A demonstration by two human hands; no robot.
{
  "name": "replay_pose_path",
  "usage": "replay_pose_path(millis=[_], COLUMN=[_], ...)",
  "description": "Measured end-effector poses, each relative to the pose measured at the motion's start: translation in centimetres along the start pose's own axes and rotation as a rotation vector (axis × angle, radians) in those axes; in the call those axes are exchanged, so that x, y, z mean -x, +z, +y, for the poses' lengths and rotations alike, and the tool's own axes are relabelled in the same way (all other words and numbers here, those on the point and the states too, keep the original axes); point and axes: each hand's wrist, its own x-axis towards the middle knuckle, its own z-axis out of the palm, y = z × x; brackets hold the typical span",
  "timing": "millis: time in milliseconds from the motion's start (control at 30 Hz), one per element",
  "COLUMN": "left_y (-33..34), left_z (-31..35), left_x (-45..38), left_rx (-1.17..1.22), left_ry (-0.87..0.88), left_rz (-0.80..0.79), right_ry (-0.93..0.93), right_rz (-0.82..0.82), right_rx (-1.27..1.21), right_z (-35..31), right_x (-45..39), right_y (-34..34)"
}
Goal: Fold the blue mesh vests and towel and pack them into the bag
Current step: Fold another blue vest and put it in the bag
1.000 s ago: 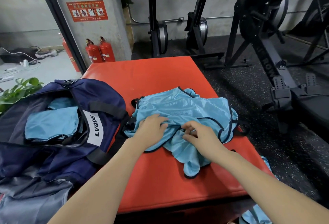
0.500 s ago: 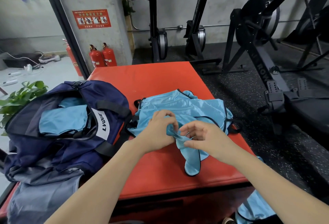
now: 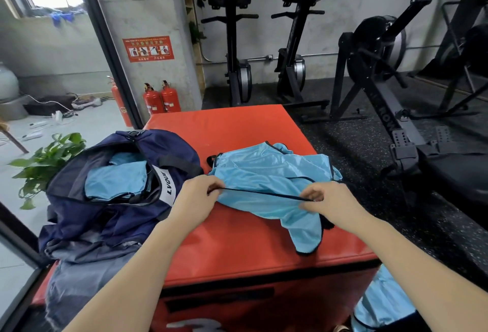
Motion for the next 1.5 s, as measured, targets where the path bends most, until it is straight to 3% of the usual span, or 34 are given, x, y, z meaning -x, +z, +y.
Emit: replay_pose_path(millis=[233, 367, 433, 600, 733, 800, 900, 1000, 1200, 1400, 1500], left_y=[-1.9, -2.8, -3.0, -2.7, -2.5, -2.6, -2.5, -2.5, -2.8, -1.3, 0.0], left_z=[-1.0, -0.7, -0.8, -2.5, -3.6, -4.3, -4.9, -4.6, -4.0, -2.2, -0.2], left_x=[1.5, 2.7, 3.6, 6.1, 8.3, 9.1, 10.3, 10.8, 10.1, 7.1, 4.5], left_rx=[-0.066, -0.049, -0.03, -0.07, -0.169, -0.277, -0.421, -0.453, -0.52, -0.419, -0.328], left_ry=[-0.019, 0.01, 0.057, 0.174, 0.181, 0.145, 0.098, 0.094, 0.058, -0.014, -0.034], left_rz=[0.155, 0.243, 0.24, 0.091, -0.037, -0.112, -0.312, -0.348, -0.361, -0.256, -0.194], right_ry=[0.089, 0.028, -0.021, -0.086, -0.222, -0.291, -0.251, -0.224, -0.14, 0.001, 0.052], right_rz=[0.297, 0.447, 0.446, 0.334, 0.214, 0.072, -0.235, -0.33, -0.143, 0.232, 0.331], right_rx=[0.232, -0.026, 0.001, 0.098, 0.332, 0.497, 0.798, 0.907, 0.838, 0.473, 0.276], right_z=[1.0, 1.4, 1.7, 3.6, 5.0, 4.7, 3.8, 3.5, 3.1, 2.0, 1.7], right_x=[0.3, 1.0, 1.6, 3.9, 5.9, 7.0, 8.6, 9.5, 8.9, 5.0, 1.4], right_y=[-3.3, -3.8, -3.6, -3.4, -2.6, -2.0, -0.7, 0.2, 0.3, 0.8, 0.9])
